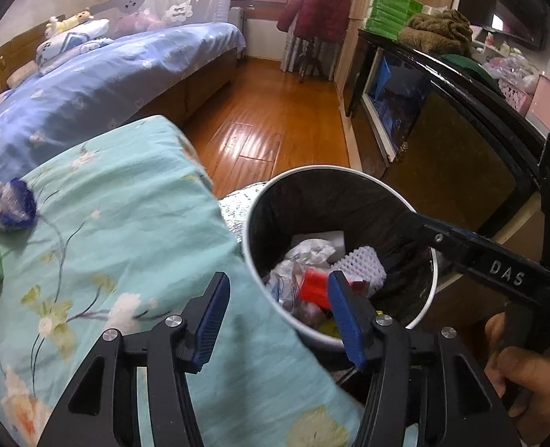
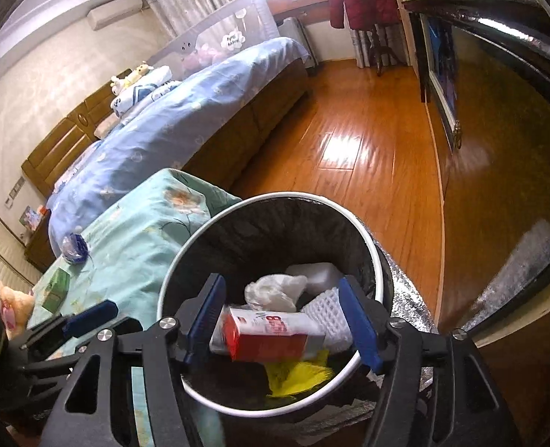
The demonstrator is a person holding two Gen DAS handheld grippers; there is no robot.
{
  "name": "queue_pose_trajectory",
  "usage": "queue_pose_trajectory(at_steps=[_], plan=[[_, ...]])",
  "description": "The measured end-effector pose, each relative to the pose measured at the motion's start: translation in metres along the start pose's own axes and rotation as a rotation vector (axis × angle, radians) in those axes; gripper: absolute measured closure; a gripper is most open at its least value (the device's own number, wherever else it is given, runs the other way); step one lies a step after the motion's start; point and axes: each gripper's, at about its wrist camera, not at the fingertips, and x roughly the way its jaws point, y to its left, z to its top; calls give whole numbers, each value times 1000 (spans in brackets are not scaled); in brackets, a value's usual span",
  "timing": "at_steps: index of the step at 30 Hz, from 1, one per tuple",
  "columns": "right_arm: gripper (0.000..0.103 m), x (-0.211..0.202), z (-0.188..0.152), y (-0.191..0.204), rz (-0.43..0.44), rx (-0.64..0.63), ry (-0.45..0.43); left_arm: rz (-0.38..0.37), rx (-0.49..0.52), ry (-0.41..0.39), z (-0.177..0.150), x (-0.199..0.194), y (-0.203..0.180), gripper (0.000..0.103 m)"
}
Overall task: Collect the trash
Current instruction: 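Move both open tools from the bin back to the green carton and blue bag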
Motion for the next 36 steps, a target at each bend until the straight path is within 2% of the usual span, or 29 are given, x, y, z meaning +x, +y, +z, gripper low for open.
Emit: queue_pose_trajectory(at_steps=[3, 5, 17, 24, 29, 36], plan=[[27, -6, -2, 6, 20, 10, -10, 4, -28, -17, -12, -14, 10, 48], [25, -10, -5, 11, 35, 13, -14, 12, -45, -27, -20, -22, 17, 47], [24, -13, -30, 78, 192, -59, 4, 91, -176, -69, -76, -78, 69, 45], [7, -1, -46, 122, 276, -131, 45, 157, -238, -103, -96, -112, 104, 38], [3, 9, -52, 147, 304, -179, 75, 206, -270, -119, -113, -134, 127, 31], [2, 27, -58, 173, 331, -215, 112, 254, -321, -117, -126, -150, 162, 31]])
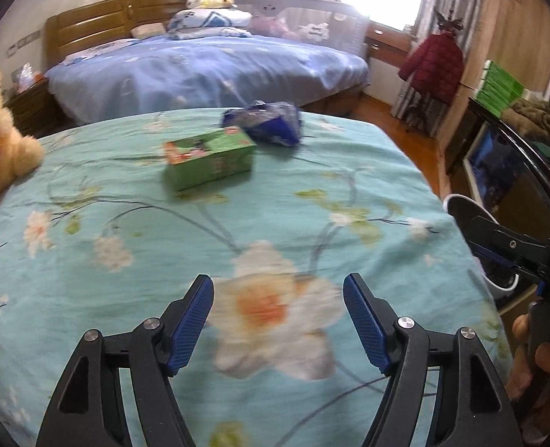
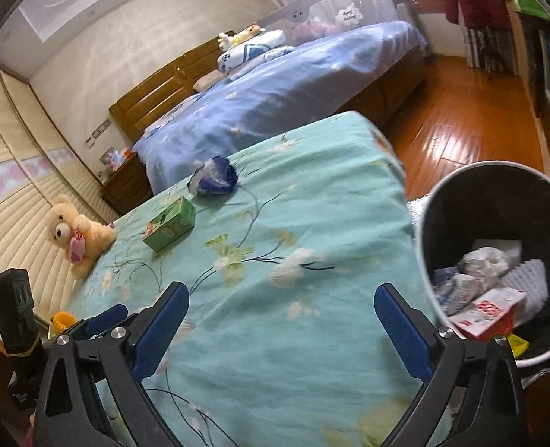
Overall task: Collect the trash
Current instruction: 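Move both open tools from the bin back to the green carton and blue bag, then grasp the green milk carton with the left tool while the right grasps the blue bag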
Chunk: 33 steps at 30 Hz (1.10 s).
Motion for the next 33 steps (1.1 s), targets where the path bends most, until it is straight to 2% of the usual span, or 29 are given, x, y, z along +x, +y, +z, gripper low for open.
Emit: queue_pose_trajectory(at_steps=[7, 13, 27, 33], plan=[[2, 23, 7, 17, 45, -51, 7, 29, -17, 1, 11, 4, 30, 29], [2, 48, 17, 31, 70, -121, 19, 27, -12, 28, 25, 26, 49, 29], [3, 112, 59, 46, 129, -188, 88, 1, 48, 86, 71, 88, 85, 26], [3, 139, 79, 53, 145, -220, 105, -4, 125, 86, 90, 111, 86, 25]])
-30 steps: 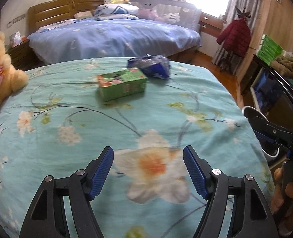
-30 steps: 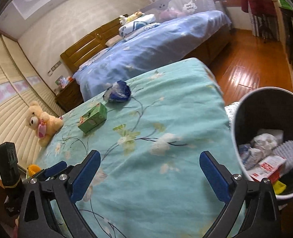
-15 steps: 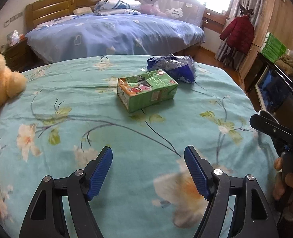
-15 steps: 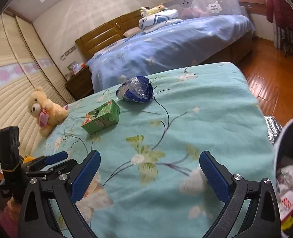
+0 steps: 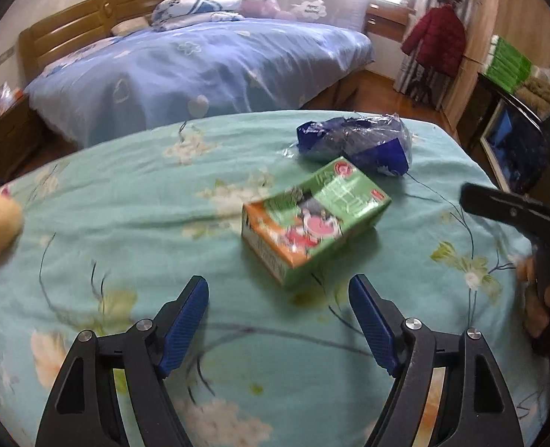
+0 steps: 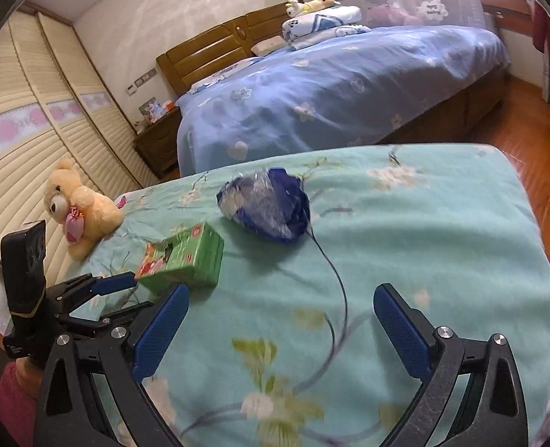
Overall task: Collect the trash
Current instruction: 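Grasp the green milk carton with the left tool while the right grasps the blue bag, then carry the green carton over the bin with left tool while right carries the blue bag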
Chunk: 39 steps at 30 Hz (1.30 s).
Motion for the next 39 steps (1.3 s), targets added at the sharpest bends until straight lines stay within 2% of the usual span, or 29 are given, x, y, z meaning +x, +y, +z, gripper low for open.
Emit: queue_pose_trajectory(at_steps=[7, 10, 14, 15, 17, 19, 20, 21, 23, 25, 34, 37, 39], plan=[[7, 28, 22, -6, 27, 5, 20, -21, 91, 8, 16, 22, 1, 25], [17, 38, 29, -7, 37, 9, 34, -29, 103, -4, 19, 26, 1, 25], [45, 48, 32, -3, 54, 3, 58, -30, 86, -31, 20, 26, 3, 27], [48, 50, 31, -2, 54, -4, 65, -31, 83, -35, 19, 26, 3, 28], [53, 48, 29, 2, 48, -20, 58, -37, 84, -46, 18, 25, 2, 37], [56, 47, 29, 2, 54, -21, 56, -44, 77, -39, 16, 26, 1, 63], [58, 45, 28, 2, 55, -19, 56, -50, 71, -32, 15, 26, 1, 70], [60, 43, 25, 3, 53, -15, 54, -49, 66, -29, 14, 25, 0, 72], [62, 38, 21, 2, 51, -3, 47, -48, 63, -32, 9, 20, -3, 79], [63, 30, 15, -1, 51, 25, 40, -62, 51, -34, 5, 15, -6, 80], [66, -17, -26, -2, 11, 111, 2, -67, 6, -41, -23, -16, -33, 85], [66, -36, -40, -6, -7, 138, -22, -112, -10, -42, -36, -33, -43, 85], [66, -49, -49, -11, -12, 162, -36, -114, 6, -45, -42, -41, -47, 84]])
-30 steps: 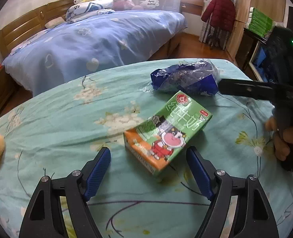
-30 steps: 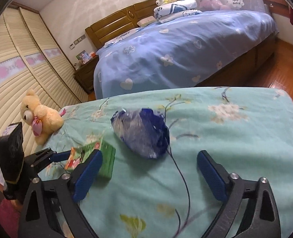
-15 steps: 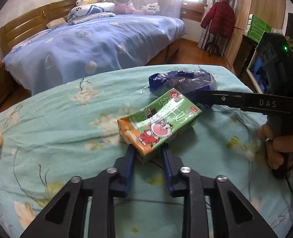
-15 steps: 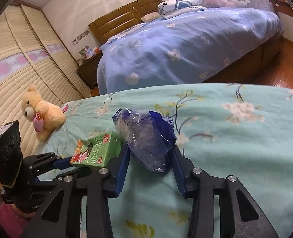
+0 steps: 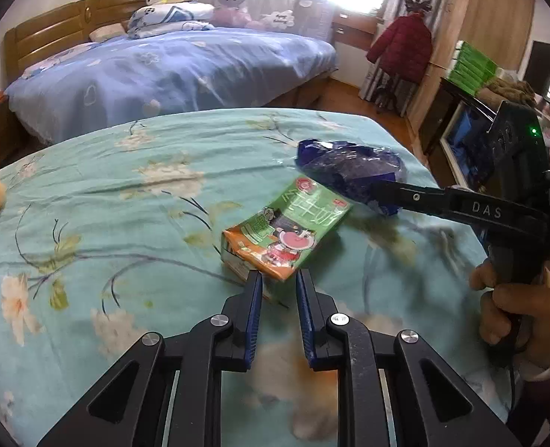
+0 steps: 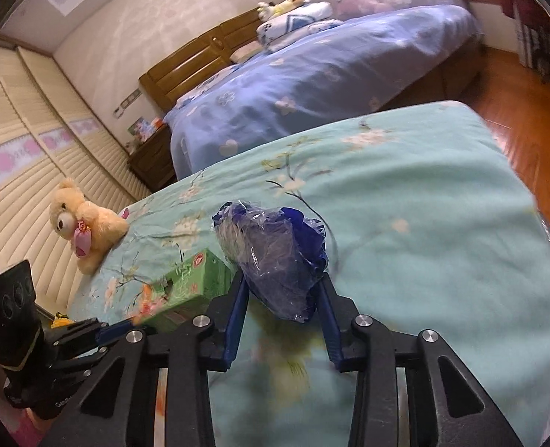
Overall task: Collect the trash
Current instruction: 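Carry the green carton over the bin with left tool while right carries the blue bag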
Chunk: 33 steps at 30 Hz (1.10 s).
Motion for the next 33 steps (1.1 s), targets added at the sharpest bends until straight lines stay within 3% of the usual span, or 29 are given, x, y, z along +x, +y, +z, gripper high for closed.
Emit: queue_pose_trajectory(at_steps=[2, 4, 5, 12, 14, 15, 16, 33], plan=[[66, -12, -6, -6, -4, 21, -14, 5, 26, 4, -2, -2, -1, 76], [66, -20, -11, -10, -11, 37, -24, 29, 47, 14, -2, -2, -2, 41], [66, -25, -13, -13, -12, 44, -30, 55, 53, 6, -1, -2, -1, 36], [66, -45, -28, -24, -37, 101, -68, 85, 77, 42, 12, 21, -2, 33], [66, -50, -31, -25, -45, 108, -77, 84, 93, 46, 15, 28, -4, 36], [66, -51, -32, -24, -46, 109, -80, 81, 100, 45, 16, 28, -6, 45], [66, -53, -34, -24, -49, 112, -85, 79, 104, 40, 15, 28, -9, 46], [66, -83, -56, -13, -110, 93, -149, 130, -18, -38, -13, -18, -54, 47]])
